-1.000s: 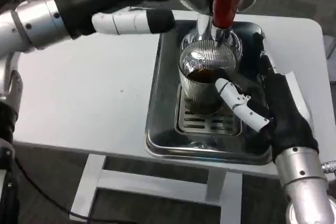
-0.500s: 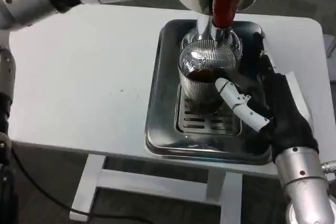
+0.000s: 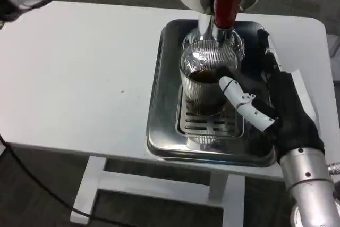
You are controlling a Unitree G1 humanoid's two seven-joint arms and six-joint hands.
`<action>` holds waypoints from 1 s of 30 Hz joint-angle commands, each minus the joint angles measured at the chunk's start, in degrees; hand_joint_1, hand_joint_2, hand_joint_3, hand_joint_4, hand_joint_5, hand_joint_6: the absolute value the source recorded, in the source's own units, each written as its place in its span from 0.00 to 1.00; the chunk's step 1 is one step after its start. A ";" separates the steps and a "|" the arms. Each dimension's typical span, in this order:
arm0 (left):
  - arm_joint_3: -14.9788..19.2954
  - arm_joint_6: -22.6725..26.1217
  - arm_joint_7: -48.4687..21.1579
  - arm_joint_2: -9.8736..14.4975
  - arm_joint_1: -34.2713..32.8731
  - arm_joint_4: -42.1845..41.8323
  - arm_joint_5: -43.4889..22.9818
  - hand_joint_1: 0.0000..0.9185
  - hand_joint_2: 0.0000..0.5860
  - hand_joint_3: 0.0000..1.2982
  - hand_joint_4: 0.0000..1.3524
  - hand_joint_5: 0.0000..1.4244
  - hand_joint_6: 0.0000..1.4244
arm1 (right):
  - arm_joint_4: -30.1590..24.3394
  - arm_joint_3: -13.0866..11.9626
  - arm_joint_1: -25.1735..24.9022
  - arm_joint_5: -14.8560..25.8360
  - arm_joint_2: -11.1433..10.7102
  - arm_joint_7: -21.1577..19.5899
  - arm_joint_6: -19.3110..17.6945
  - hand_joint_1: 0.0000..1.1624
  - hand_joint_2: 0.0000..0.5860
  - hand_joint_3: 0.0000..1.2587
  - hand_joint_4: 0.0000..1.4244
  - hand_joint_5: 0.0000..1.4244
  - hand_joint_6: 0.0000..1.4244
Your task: Grasp the cup under the faucet to collect the drink, then remove the cup.
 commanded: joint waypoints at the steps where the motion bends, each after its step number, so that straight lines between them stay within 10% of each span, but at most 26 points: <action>1: 1.85 2.26 0.98 2.28 3.61 -3.60 -1.50 0.00 0.11 0.22 0.18 0.27 0.56 | -2.91 0.19 2.03 0.47 0.26 0.02 -0.02 0.43 0.54 0.00 0.00 0.00 0.01; 11: 3.60 6.75 0.12 3.78 19.31 -17.60 -4.81 0.00 0.09 0.17 0.12 0.20 0.45 | -6.02 0.36 4.57 1.65 0.03 0.88 -0.13 0.43 0.54 0.00 0.00 0.00 0.02; 30: 1.38 -6.21 4.05 0.95 38.75 -27.07 1.48 0.00 0.08 0.07 0.00 0.07 0.25 | -4.38 0.72 6.03 3.05 -0.39 0.79 -3.40 0.44 0.50 0.00 0.00 0.00 0.04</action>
